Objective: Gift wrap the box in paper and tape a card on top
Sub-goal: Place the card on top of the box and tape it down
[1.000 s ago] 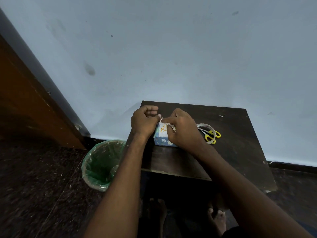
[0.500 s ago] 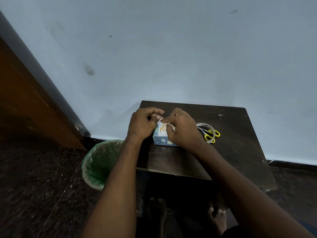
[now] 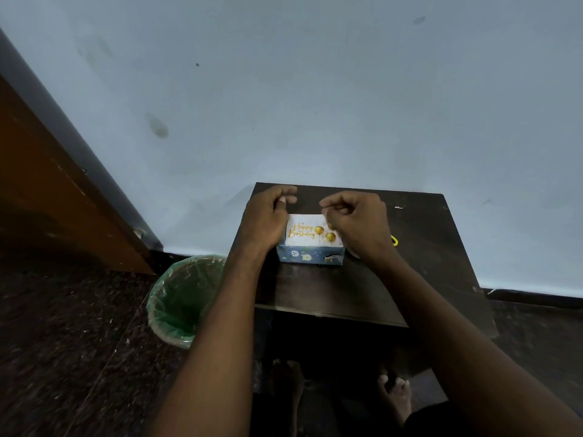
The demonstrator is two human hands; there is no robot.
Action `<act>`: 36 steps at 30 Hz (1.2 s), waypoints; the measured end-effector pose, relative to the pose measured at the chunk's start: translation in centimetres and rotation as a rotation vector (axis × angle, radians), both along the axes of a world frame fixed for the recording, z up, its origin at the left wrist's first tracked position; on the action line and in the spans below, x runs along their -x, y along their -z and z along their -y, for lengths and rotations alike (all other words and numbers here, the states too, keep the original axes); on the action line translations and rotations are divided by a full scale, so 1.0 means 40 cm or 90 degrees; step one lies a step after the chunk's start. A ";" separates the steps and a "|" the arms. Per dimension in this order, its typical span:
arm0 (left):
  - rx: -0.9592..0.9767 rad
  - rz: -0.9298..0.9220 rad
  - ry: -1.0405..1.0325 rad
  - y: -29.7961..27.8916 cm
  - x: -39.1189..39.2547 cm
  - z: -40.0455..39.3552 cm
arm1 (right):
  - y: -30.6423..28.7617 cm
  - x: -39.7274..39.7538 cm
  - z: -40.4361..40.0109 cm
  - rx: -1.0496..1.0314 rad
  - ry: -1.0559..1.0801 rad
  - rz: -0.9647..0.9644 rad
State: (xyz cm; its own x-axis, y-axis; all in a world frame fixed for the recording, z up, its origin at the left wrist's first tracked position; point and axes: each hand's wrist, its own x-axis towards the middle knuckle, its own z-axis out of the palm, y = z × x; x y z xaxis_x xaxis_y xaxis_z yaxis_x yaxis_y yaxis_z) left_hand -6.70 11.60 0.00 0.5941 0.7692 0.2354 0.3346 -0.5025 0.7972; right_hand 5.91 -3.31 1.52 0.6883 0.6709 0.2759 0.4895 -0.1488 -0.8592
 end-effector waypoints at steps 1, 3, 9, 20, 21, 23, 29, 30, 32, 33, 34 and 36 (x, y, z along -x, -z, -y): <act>-0.016 0.020 0.001 -0.008 -0.008 0.012 | -0.004 -0.019 0.014 0.005 0.026 -0.005; -0.046 0.039 0.018 -0.020 -0.024 0.037 | -0.012 -0.063 0.046 0.073 0.061 0.037; -0.089 0.048 0.108 -0.023 -0.070 0.111 | 0.003 -0.131 0.130 0.365 0.043 0.106; -0.091 0.050 0.121 -0.023 -0.102 0.142 | 0.021 -0.102 0.117 0.500 -0.090 0.251; -0.090 0.052 0.122 -0.024 -0.103 0.145 | 0.022 -0.104 0.118 0.491 -0.074 0.243; -0.080 0.061 0.123 -0.025 -0.105 0.151 | 0.016 -0.111 0.131 0.391 -0.025 0.180; -0.046 0.078 0.125 -0.034 -0.103 0.152 | -0.012 -0.129 0.154 0.081 0.028 -0.110; -0.038 0.078 0.129 -0.034 -0.103 0.152 | -0.011 -0.128 0.154 0.052 0.019 -0.137; -0.011 0.082 0.143 -0.037 -0.107 0.153 | -0.011 -0.125 0.154 0.006 -0.002 -0.175; 0.002 0.084 0.151 -0.040 -0.109 0.153 | -0.011 -0.123 0.154 -0.009 -0.010 -0.184; 0.011 0.083 0.160 -0.042 -0.109 0.154 | -0.012 -0.121 0.154 -0.022 -0.019 -0.187; 0.020 0.082 0.178 -0.046 -0.107 0.158 | -0.010 -0.118 0.152 -0.039 -0.042 -0.176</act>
